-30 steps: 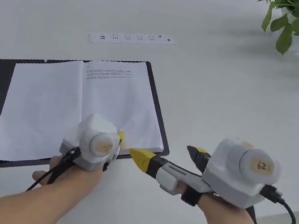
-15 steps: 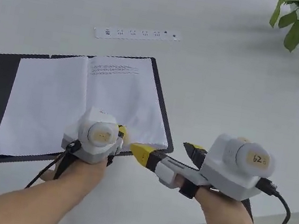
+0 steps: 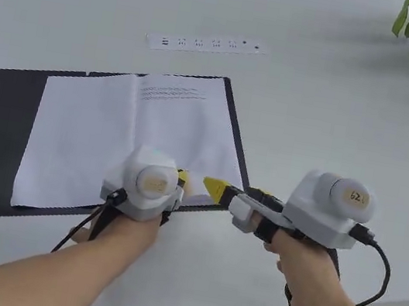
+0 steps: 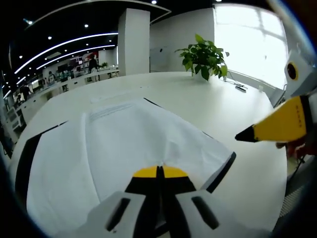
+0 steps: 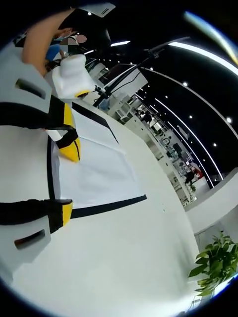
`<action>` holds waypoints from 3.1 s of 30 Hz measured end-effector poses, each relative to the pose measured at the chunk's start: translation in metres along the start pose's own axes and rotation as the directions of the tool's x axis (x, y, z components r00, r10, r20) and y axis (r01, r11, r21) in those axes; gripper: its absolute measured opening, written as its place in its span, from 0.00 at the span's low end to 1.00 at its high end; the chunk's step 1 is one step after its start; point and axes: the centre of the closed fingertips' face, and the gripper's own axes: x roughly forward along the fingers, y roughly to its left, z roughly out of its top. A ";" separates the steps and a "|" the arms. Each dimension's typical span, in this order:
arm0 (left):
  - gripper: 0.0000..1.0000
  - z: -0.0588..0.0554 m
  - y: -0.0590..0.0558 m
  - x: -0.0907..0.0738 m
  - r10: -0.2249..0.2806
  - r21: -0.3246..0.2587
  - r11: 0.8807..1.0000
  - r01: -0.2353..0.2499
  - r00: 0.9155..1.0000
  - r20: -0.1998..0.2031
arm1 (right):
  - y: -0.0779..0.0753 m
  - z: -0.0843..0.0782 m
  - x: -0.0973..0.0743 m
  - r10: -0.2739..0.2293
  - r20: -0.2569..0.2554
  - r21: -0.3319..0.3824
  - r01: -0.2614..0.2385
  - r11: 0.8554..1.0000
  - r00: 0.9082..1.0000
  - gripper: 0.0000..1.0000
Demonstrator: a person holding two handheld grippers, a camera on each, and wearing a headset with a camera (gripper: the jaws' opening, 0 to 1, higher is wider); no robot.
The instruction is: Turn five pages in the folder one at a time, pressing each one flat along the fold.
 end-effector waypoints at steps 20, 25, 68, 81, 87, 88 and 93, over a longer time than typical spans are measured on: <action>0.00 0.000 0.000 0.000 -0.002 0.005 1.000 0.002 1.000 0.001 | -0.016 -0.011 0.016 0.005 -0.018 0.179 -0.001 0.984 1.000 0.43; 0.00 0.000 0.000 0.000 0.001 0.002 1.000 -0.001 1.000 0.002 | -0.023 -0.011 0.017 -0.023 -0.022 0.206 0.027 0.978 0.999 0.31; 0.22 0.044 0.072 -0.147 0.049 -0.108 0.994 -0.033 0.987 0.150 | 0.157 0.037 0.013 0.308 0.154 0.203 -0.335 0.920 0.939 0.00; 0.22 0.036 0.124 -0.211 0.157 -0.118 0.984 -0.137 0.971 0.182 | 0.216 -0.007 0.066 0.371 0.002 0.113 -0.369 0.923 0.929 0.00; 0.22 0.024 0.146 -0.235 0.204 -0.127 0.975 -0.183 0.964 0.171 | 0.234 -0.037 0.097 0.351 -0.078 0.054 -0.348 0.936 0.933 0.00; 0.22 0.022 0.148 -0.238 0.208 -0.130 0.974 -0.188 0.963 0.169 | 0.238 -0.044 0.101 0.344 -0.099 0.033 -0.342 0.939 0.934 0.00; 0.23 0.011 0.161 -0.257 0.243 -0.138 0.965 -0.222 0.958 0.156 | 0.241 -0.069 0.123 0.309 -0.161 -0.024 -0.317 0.948 0.937 0.00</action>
